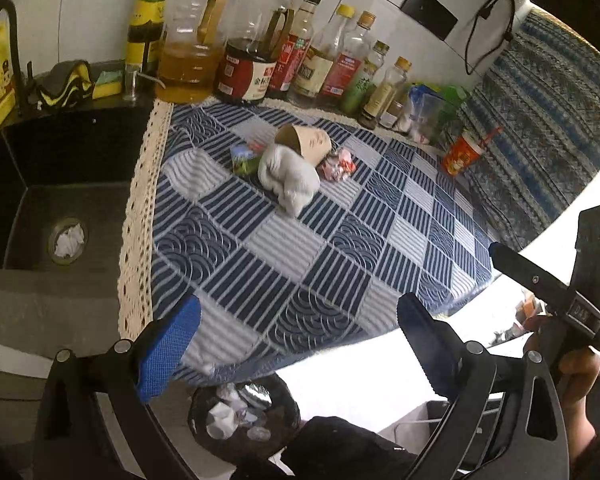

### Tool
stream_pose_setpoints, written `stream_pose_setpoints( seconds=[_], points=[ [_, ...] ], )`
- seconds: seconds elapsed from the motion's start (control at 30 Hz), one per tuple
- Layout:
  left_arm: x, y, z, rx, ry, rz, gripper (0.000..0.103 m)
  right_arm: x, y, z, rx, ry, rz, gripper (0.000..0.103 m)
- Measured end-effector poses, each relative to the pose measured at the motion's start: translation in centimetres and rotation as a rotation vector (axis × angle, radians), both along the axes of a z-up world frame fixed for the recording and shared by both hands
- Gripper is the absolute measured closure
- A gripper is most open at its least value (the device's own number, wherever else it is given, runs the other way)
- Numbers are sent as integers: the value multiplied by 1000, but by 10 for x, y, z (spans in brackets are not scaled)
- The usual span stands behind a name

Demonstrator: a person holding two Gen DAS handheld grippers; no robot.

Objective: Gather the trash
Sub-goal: 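Raise both tools back up toward the remaining trash on the counter, then grasp the white towel with the left tool while the right tool grasps the red wrapper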

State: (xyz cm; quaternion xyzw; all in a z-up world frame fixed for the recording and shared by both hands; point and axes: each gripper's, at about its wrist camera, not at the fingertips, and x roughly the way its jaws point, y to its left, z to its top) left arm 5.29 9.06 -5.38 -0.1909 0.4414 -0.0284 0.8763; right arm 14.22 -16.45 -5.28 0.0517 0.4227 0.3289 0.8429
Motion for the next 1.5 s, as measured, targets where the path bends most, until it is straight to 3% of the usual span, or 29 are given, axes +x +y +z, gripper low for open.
stream_pose_setpoints(
  seconds=[0.3,0.7,0.93,1.03,1.5],
  points=[
    [49,-10,-1,8,17,60,8,70,-5,-6,27,14,97,5],
    [115,-19,-17,51,76,152,8,162,21,-53,42,100,241,5],
    [148,-21,-33,58,107,199,11,193,35,-76,12,116,295,9],
    [160,-21,-42,55,124,213,11,208,40,-86,8,140,320,15],
    [202,-13,-83,28,223,293,11,252,72,-114,44,258,416,16]
  ],
)
